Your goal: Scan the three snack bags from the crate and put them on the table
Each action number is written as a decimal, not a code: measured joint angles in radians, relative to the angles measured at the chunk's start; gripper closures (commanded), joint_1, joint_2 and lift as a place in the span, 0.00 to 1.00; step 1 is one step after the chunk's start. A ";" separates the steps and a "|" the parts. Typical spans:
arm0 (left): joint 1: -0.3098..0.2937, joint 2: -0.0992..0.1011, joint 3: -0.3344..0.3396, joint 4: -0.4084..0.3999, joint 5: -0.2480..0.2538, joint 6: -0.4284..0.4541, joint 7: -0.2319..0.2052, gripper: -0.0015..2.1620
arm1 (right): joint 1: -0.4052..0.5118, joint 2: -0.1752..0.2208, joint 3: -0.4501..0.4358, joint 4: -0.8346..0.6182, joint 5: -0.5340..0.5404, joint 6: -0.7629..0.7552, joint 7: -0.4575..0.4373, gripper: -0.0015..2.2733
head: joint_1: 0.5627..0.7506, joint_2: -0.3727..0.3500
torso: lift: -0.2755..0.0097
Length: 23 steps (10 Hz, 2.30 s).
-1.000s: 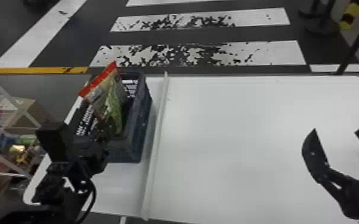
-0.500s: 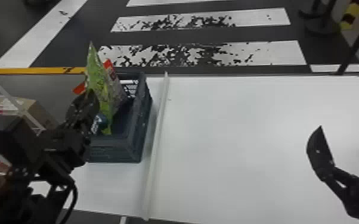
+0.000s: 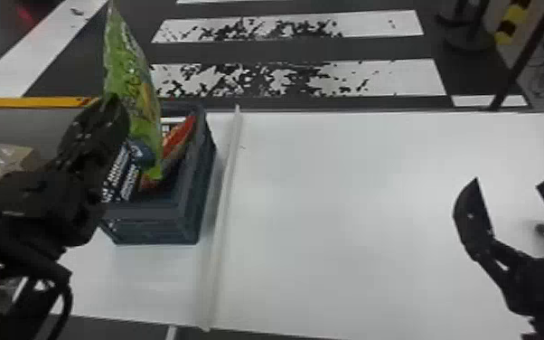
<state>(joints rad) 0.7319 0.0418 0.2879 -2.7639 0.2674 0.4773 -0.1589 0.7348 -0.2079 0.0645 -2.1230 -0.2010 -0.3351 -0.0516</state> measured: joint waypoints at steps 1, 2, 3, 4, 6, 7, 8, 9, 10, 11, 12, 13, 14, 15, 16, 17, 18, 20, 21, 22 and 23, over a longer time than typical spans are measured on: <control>0.001 -0.004 -0.010 -0.020 0.027 0.033 -0.038 0.67 | 0.000 0.001 -0.003 -0.001 0.000 0.000 -0.003 0.03 | 0.70 0.59 | 0.64; 0.001 -0.010 -0.018 -0.032 0.070 0.075 -0.086 0.67 | 0.000 0.003 -0.006 -0.001 0.000 0.000 -0.007 0.03 | 0.70 0.53 | 0.64; -0.001 -0.019 -0.031 -0.039 0.136 0.124 -0.132 0.67 | 0.000 0.005 -0.008 -0.002 0.001 -0.001 -0.012 0.03 | 0.70 0.47 | 0.64; -0.010 -0.025 -0.060 -0.040 0.183 0.169 -0.149 0.67 | 0.000 0.008 -0.011 -0.002 0.005 -0.003 -0.016 0.03 | 0.70 0.40 | 0.64; -0.032 -0.033 -0.131 -0.003 0.260 0.250 -0.201 0.67 | -0.003 0.010 -0.018 -0.002 0.006 -0.006 -0.022 0.03 | 0.70 0.30 | 0.64; -0.050 -0.033 -0.167 0.043 0.284 0.287 -0.251 0.67 | -0.004 0.010 -0.021 -0.001 0.005 -0.006 -0.022 0.03 | 0.70 0.23 | 0.64; -0.078 -0.031 -0.202 0.113 0.293 0.337 -0.302 0.67 | -0.005 0.010 -0.023 0.000 0.005 -0.006 -0.022 0.03 | 0.70 0.16 | 0.64; -0.101 -0.030 -0.244 0.193 0.292 0.362 -0.350 0.83 | -0.006 0.010 -0.025 0.001 0.005 -0.006 -0.022 0.03 | 0.70 0.10 | 0.64; -0.116 -0.030 -0.285 0.264 0.287 0.368 -0.365 0.83 | -0.006 0.009 -0.028 0.001 0.003 -0.010 -0.022 0.03 | 0.70 0.07 | 0.64; -0.125 -0.030 -0.311 0.319 0.283 0.369 -0.380 0.83 | -0.004 0.009 -0.032 0.001 0.001 -0.018 -0.022 0.03 | 0.70 0.03 | 0.64; -0.139 -0.031 -0.317 0.377 0.295 0.377 -0.414 0.83 | -0.001 0.008 -0.035 0.002 0.000 -0.024 -0.022 0.03 | 0.70 0.03 | 0.64; -0.167 -0.032 -0.307 0.444 0.319 0.409 -0.461 0.83 | 0.002 0.007 -0.036 0.001 0.000 -0.029 -0.022 0.03 | 0.70 0.03 | 0.64; -0.202 -0.033 -0.294 0.513 0.332 0.444 -0.500 0.83 | 0.004 0.007 -0.038 0.000 0.000 -0.030 -0.022 0.03 | 0.70 0.03 | 0.64; -0.238 -0.033 -0.285 0.579 0.326 0.469 -0.534 0.83 | 0.007 0.006 -0.040 -0.002 0.000 -0.031 -0.022 0.03 | 0.70 0.03 | 0.64; -0.271 -0.034 -0.278 0.644 0.307 0.481 -0.546 0.83 | 0.010 0.005 -0.043 -0.003 0.000 -0.033 -0.022 0.03 | 0.70 0.03 | 0.64; -0.304 -0.035 -0.273 0.701 0.275 0.490 -0.546 0.83 | 0.011 0.003 -0.044 -0.004 0.000 -0.034 -0.022 0.03 | 0.70 0.03 | 0.64; -0.332 -0.035 -0.269 0.746 0.241 0.500 -0.540 0.83 | 0.012 0.001 -0.045 -0.005 0.000 -0.034 -0.022 0.03 | 0.70 0.03 | 0.64; -0.361 -0.036 -0.266 0.781 0.183 0.506 -0.498 0.83 | 0.009 -0.005 -0.045 -0.006 -0.005 -0.034 -0.022 0.03 | 0.70 0.03 | 0.64; -0.368 -0.036 -0.271 0.780 0.152 0.496 -0.436 0.83 | 0.007 -0.008 -0.047 -0.006 -0.009 -0.034 -0.022 0.03 | 0.70 0.05 | 0.64; -0.380 -0.035 -0.281 0.775 0.114 0.455 -0.365 0.82 | 0.005 -0.012 -0.050 -0.006 -0.013 -0.033 -0.022 0.03 | 0.70 0.09 | 0.64; -0.400 -0.035 -0.289 0.783 0.089 0.397 -0.320 0.43 | 0.002 -0.016 -0.055 -0.005 -0.015 -0.031 -0.022 0.03 | 0.70 0.12 | 0.64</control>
<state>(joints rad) 0.3321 0.0073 -0.0007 -1.9808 0.3561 0.8747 -0.4788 0.7371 -0.2239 0.0098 -2.1281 -0.2158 -0.3665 -0.0736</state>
